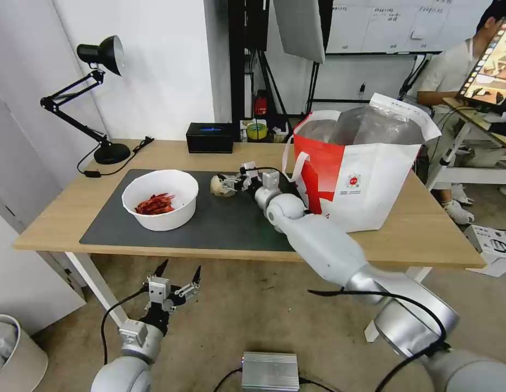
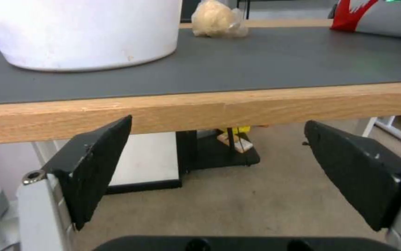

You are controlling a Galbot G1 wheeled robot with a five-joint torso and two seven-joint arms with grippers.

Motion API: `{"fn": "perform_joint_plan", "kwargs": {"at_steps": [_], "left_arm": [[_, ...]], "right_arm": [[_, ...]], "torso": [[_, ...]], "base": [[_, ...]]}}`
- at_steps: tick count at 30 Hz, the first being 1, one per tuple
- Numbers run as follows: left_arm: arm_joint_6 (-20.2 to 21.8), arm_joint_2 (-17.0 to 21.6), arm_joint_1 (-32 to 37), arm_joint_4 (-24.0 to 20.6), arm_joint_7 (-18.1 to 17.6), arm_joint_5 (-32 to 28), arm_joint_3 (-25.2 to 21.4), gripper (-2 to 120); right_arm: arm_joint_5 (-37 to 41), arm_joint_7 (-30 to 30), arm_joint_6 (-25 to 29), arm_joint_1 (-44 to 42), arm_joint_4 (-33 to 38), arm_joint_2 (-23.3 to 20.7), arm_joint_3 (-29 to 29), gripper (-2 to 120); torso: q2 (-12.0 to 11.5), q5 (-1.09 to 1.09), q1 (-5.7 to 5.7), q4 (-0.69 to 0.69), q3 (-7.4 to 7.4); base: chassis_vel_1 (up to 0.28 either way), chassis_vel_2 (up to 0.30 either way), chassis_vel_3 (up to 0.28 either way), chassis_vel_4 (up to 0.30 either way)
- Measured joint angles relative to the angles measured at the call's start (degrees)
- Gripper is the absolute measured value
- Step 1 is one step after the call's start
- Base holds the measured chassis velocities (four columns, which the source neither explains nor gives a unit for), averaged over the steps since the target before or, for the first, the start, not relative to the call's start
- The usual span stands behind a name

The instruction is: Pick up the trash from the table and place it into the takeout bag.

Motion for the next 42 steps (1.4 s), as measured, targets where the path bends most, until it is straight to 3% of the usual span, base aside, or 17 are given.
{"fn": "perform_joint_plan", "kwargs": {"at_steps": [10, 29, 33, 34, 42], "left_arm": [[0.0, -0.39, 0.3, -0.38, 0.01, 0.86, 0.24, 100], [0.0, -0.9, 0.58, -0.66, 0.01, 1.85, 0.69, 100], [0.0, -0.99, 0.67, -0.68, 0.01, 1.98, 0.69, 100], [-0.01, -1.06, 0.72, -0.68, 0.01, 2.08, 0.69, 100], [-0.17, -1.25, 0.74, -0.53, 0.01, 2.2, 0.78, 100]], "right_arm": [[-3.99, -3.87, -0.32, 1.49, -7.36, 4.43, 1.65, 100], [-6.16, -7.79, -1.91, 2.31, -11.21, 4.67, 1.96, 100], [-6.14, -8.0, -2.09, 2.17, -11.23, 4.67, 1.96, 92], [-6.05, -8.01, -2.14, 1.99, -11.23, 4.67, 1.99, 84], [-5.92, -7.86, -2.26, 1.37, -11.24, 4.61, 2.08, 58]], "torso": [[0.01, 0.01, -0.01, 0.01, 0.0], [0.01, 0.01, -0.01, -0.01, 0.0], [0.01, 0.01, -0.01, 0.0, -0.01], [0.01, 0.01, -0.01, -0.01, 0.0], [0.01, 0.01, -0.01, -0.01, -0.01]], "base": [[0.0, 0.0, 0.0, 0.0], [0.0, 0.0, 0.0, 0.0], [0.0, 0.0, 0.0, 0.0], [0.0, 0.0, 0.0, 0.0], [0.0, 0.0, 0.0, 0.0]]}}
